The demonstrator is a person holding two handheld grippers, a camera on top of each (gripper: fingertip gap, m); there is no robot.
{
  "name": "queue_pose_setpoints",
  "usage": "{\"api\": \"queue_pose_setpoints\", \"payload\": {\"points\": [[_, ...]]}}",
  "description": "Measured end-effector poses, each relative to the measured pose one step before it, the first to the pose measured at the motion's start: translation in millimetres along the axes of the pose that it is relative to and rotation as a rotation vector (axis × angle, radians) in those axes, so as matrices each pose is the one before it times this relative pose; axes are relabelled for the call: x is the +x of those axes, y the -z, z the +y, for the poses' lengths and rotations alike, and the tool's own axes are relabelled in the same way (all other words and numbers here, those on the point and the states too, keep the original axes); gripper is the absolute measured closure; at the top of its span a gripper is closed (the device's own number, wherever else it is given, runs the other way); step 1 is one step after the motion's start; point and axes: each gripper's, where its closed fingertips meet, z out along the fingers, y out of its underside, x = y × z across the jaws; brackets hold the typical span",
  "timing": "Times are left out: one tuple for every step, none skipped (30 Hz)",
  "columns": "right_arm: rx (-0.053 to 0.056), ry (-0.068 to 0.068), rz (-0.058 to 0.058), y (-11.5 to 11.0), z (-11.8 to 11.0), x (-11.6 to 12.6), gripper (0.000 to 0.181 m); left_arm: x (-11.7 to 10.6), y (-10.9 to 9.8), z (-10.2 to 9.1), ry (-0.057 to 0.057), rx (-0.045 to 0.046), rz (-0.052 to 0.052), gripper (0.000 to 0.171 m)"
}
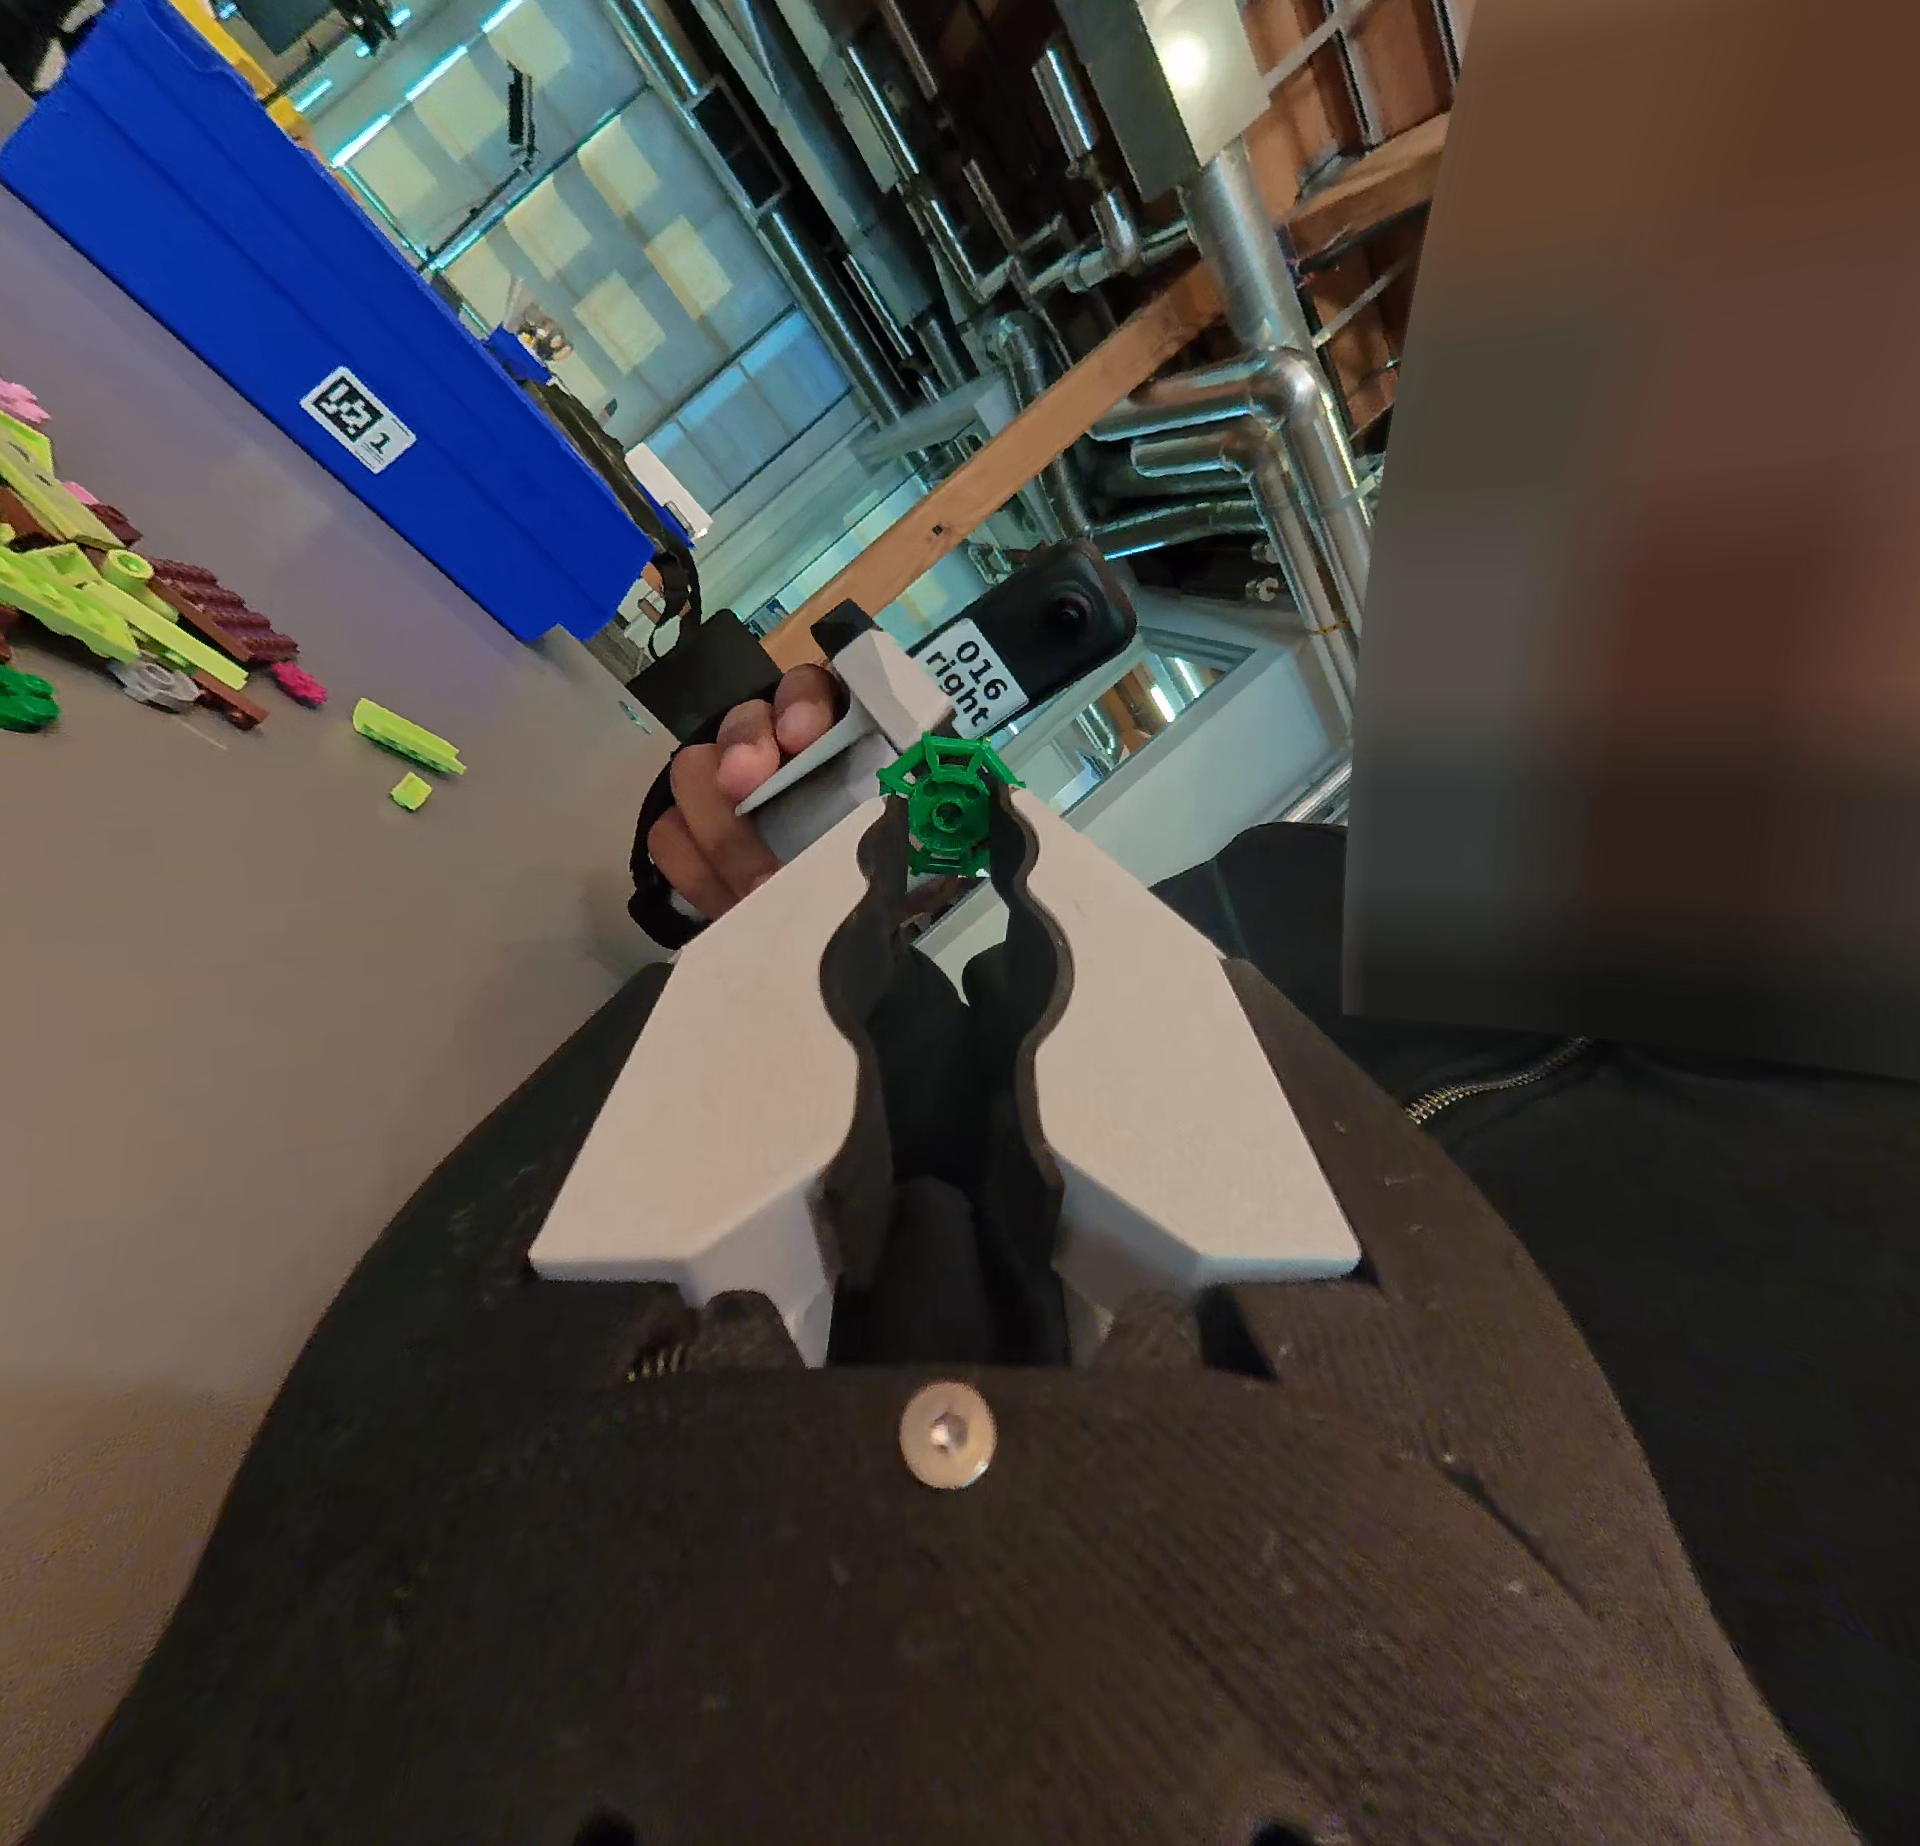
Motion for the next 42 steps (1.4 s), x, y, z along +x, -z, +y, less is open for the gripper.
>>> {"api": "queue_pose_setpoints", "payload": {"points": [[-0.0068,-0.0096,-0.0108,-0.75,1.30,-1.27,0.163,0.29,-0.40,0.42,-0.0002,-0.00181,0.0012,0.157],[0.0029,-0.0090,-0.0055,0.13,0.00,-0.08,0.162,0.49,-0.03,0.50,0.0014,-0.00404,0.0032,0.157],[0.0005,-0.0048,-0.0078,0.45,0.11,-0.38,0.164,-0.53,-0.23,0.71,-0.0013,-0.00525,-0.0048,0.157],[-0.0035,-0.0003,-0.0085,0.50,0.53,-0.68,0.168,-0.49,-0.17,0.19,-0.0050,-0.00226,-0.0058,0.157],[-0.0051,0.0016,0.0005,0.07,0.40,0.16,0.169,-0.34,-0.07,-0.56,-0.0039,0.00220,-0.0051,0.157],[-0.0043,0.0093,0.0056,0.04,-0.09,0.35,0.169,0.27,-0.16,-0.26,-0.0023,0.00179,-0.0006,0.157],[-0.0011,0.0131,0.0051,0.00,-0.60,-0.14,0.169,0.74,-0.20,0.04,0.0017,-0.00035,0.0043,0.157],[-0.0015,0.0081,0.0016,-0.03,-0.41,-0.49,0.169,0.51,0.03,0.12,0.0018,-0.00227,0.0032,0.157],[-0.0042,0.0000,-0.0012,-0.18,0.06,-0.18,0.169,-0.19,0.26,0.41,-0.0022,-0.00332,-0.0019,0.157],[-0.0055,-0.0047,-0.0038,-0.07,0.70,-0.31,0.169,-0.31,0.30,0.60,-0.0045,-0.00576,-0.0042,0.157],[-0.0057,-0.0056,-0.0040,-0.07,0.83,-0.30,0.169,-0.77,0.24,0.74,-0.0048,-0.00610,-0.0076,0.157],[-0.0051,-0.0043,-0.0002,-0.28,0.89,-0.11,0.169,-0.33,0.51,0.16,-0.0056,-0.00370,-0.0050,0.158],[-0.0014,-0.0014,0.0052,-0.65,0.29,-0.07,0.169,0.00,0.58,-0.72,-0.0014,0.00058,-0.0014,0.158],[0.0019,0.0024,0.0112,-0.88,-0.13,0.22,0.169,0.14,0.56,-1.23,0.0042,0.00487,0.0011,0.158],[0.0007,0.0067,0.0114,-0.84,-0.11,0.25,0.169,0.04,0.51,-0.30,0.0065,0.00021,0.0017,0.158],[-0.0074,0.0105,0.0020,-0.18,0.67,-0.36,0.169,-0.34,0.18,1.13,0.0003,-0.00607,-0.0024,0.158],[-0.0107,0.0047,-0.0049,0.05,0.81,-0.69,0.169,-0.12,0.18,0.86,-0.0007,-0.00375,-0.0021,0.158],[-0.0059,-0.0041,-0.0064,-0.13,0.35,-0.50,0.169,0.17,0.29,0.47,0.0058,-0.00427,0.0018,0.158],[-0.0026,-0.0051,-0.0049,-0.26,0.08,-0.47,0.169,0.19,0.50,0.34,0.0005,-0.00485,0.0016,0.158],[-0.0031,-0.0023,-0.0016,-0.59,0.27,-0.27,0.169,-0.12,0.70,0.11,0.0013,-0.00277,-0.0005,0.158],[-0.0045,0.0003,0.0023,-0.64,0.50,-0.06,0.169,-0.28,0.64,-0.08,0.0044,-0.00072,-0.0012,0.158],[-0.0090,0.0042,0.0052,-0.64,0.94,0.08,0.169,-0.77,0.74,0.43,-0.0015,-0.00419,-0.0062,0.158],[-0.0183,0.0088,0.0091,-0.48,1.90,0.50,0.169,-2.21,0.50,0.14,-0.0080,-0.00209,-0.0167,0.158],[-0.0202,0.0106,0.0142,-0.30,2.21,1.23,0.169,-1.80,0.24,-0.19,-0.0072,0.00077,-0.0134,0.158],[-0.0077,0.0057,0.0098,0.05,0.67,0.72,0.169,0.33,-0.20,-0.20,0.0038,0.00055,0.0063,0.158],[0.0044,-0.0010,0.0001,0.47,-0.91,-0.10,0.169,1.10,-0.50,-0.42,0.0102,0.00603,0.0137,0.159],[0.0056,-0.0024,0.0008,0.57,-1.32,0.27,0.169,0.41,-0.58,-0.71,0.0124,0.00988,0.0115,0.158],[0.0025,0.0020,0.0039,0.39,-0.59,0.60,0.169,-0.09,-0.27,-0.43,0.0094,0.00621,0.0086,0.158],[-0.0003,0.0019,0.0017,0.26,-0.13,0.33,0.169,-0.16,-0.10,-0.03,-0.0019,0.00234,0.0027,0.158],[-0.0008,-0.0021,0.0004,0.09,0.25,0.20,0.169,-0.45,0.03,-0.17,-0.0071,0.00201,-0.0045,0.158],[-0.0004,0.0003,0.0051,0.14,0.50,0.91,0.169,-0.36,-0.17,-0.38,-0.0083,0.00268,-0.0069,0.158],[-0.0025,0.0028,0.0102,0.41,0.89,1.61,0.169,1.11,-0.13,0.02,-0.0060,-0.00051,0.0033,0.145],[-0.0068,0.0007,0.0077,0.60,1.55,1.69,0.169,1.64,0.00,-0.35,0.0021,-0.00045,0.0092,0.128],[-0.0039,-0.0020,0.0006,0.68,1.01,0.68,0.169,0.70,-0.25,0.20,0.0029,-0.00472,0.0050,0.115],[0.0009,-0.0022,-0.0031,0.36,0.17,-0.33,0.169,-1.23,-1.17,1.80,-0.0008,-0.01012,-0.0075,0.106],[-0.0009,-0.0001,-0.0060,-0.26,0.03,-1.21,0.169,-1.77,-2.15,3.35,-0.0054,-0.01643,-0.0123,0.102],[-0.0052,0.0036,-0.0091,-1.00,0.36,-2.26,0.169,-0.35,-2.77,3.73,-0.0050,-0.01749,-0.0025,0.102],[-0.0082,0.0090,-0.0053,-1.35,0.58,-2.14,0.169,1.75,-2.58,2.16,-0.0007,-0.00752,0.0104,0.103],[-0.0120,0.0128,-0.0048,-1.64,1.11,-2.29,0.169,1.92,-1.85,0.14,0.0041,0.00281,0.0122,0.111],[-0.0106,0.0120,-0.0056,-1.45,0.92,-2.39,0.169,0.01,-1.02,-0.37,0.0043,0.00403,-0.0002,0.125],[-0.0009,0.0093,-0.0012,-0.86,-0.48,-1.54,0.169,-2.99,-0.05,0.08,-0.0028,0.00069,-0.0218,0.141],[0.0063,0.0032,-0.0031,-0.04,-1.53,-1.38,0.169,0.37,0.38,1.10,-0.0124,-0.00669,-0.0012,0.142]]}}
